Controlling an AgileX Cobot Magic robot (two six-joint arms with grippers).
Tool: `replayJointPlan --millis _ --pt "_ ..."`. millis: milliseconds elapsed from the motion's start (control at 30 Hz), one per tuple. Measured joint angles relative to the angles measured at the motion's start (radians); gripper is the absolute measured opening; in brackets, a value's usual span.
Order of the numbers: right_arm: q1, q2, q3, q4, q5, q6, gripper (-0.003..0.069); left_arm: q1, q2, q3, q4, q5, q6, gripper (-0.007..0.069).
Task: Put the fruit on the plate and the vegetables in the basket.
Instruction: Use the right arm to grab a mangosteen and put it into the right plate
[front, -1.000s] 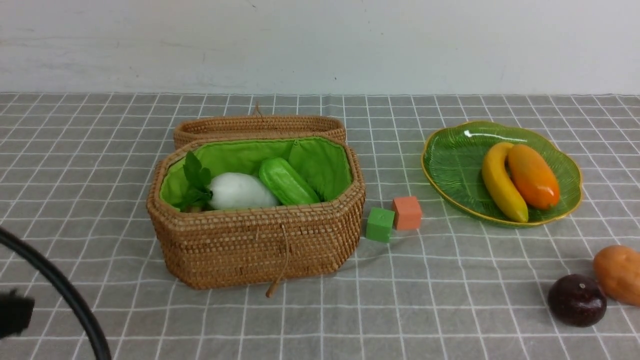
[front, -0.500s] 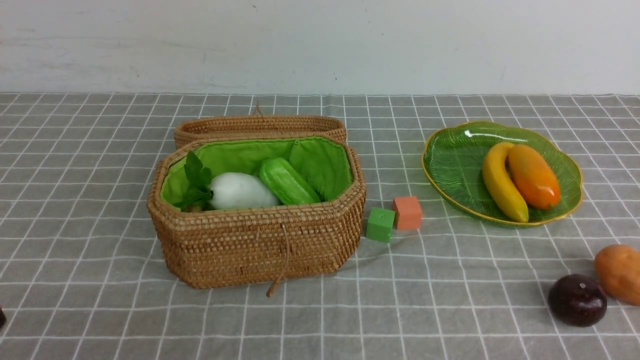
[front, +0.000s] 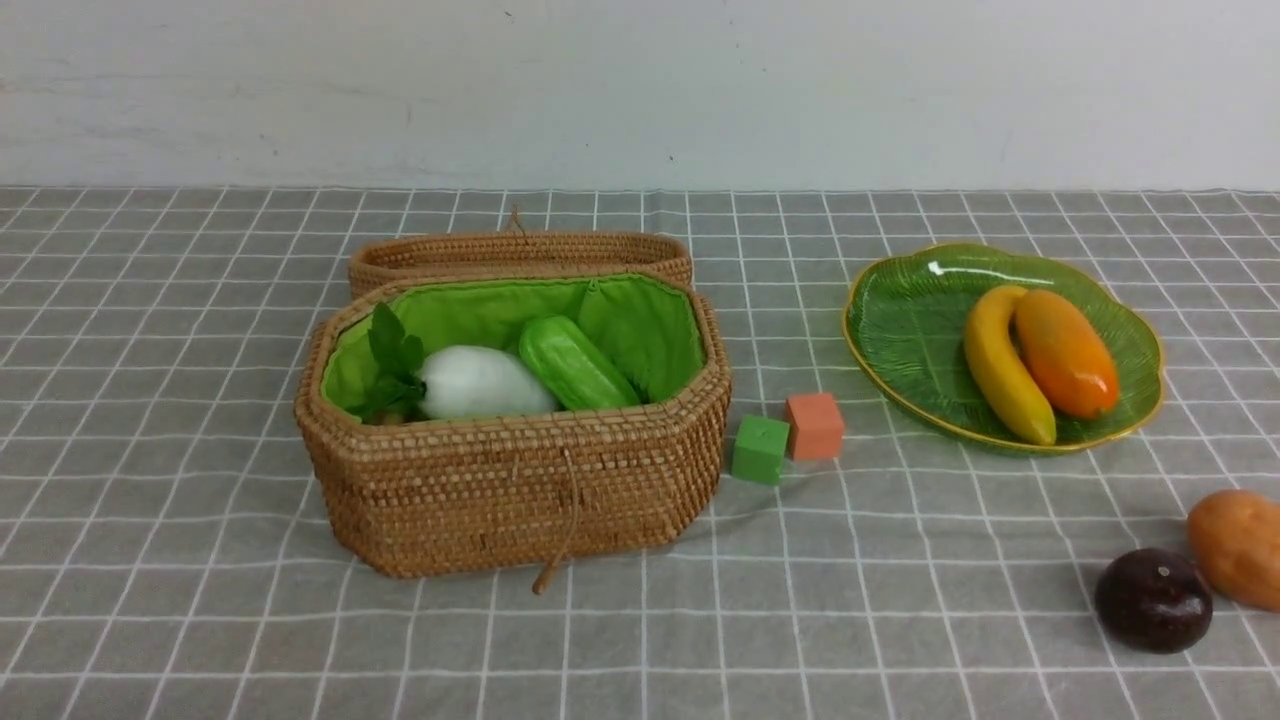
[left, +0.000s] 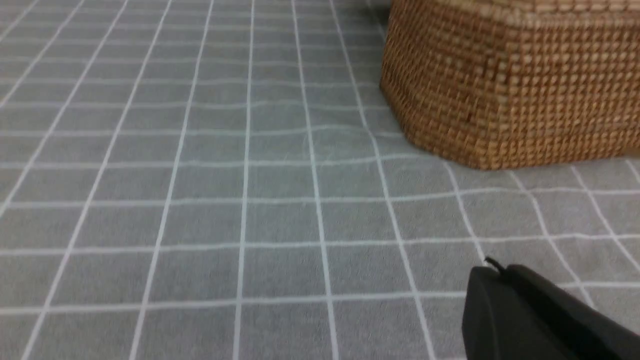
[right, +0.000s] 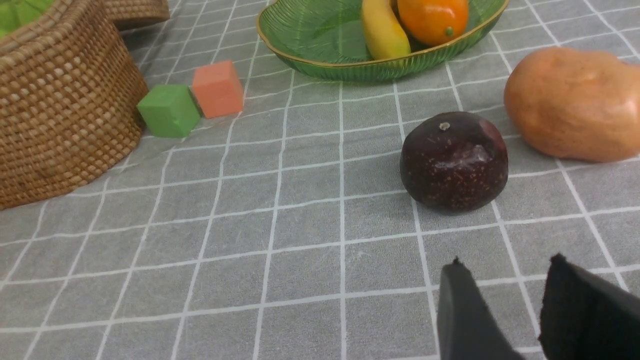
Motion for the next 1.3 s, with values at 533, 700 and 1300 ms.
replayJointPlan --millis 533,700,1300 --pt "0.0 0.0 0.0 0.0 0.0 0.0 0.0241 0.07 0.0 0.0 -0.012 0.015 0.045 0.0001" --pt "0.0 0.0 0.0 0.0 0.0 0.0 0.0241 0.087 0.0 0.0 -0.039 0.015 0.179 0.0005" --pt "0.0 0.0 0.0 0.0 0.0 0.0 0.0241 0.134 0.0 0.0 -0.087 0.015 0.206 0.0021"
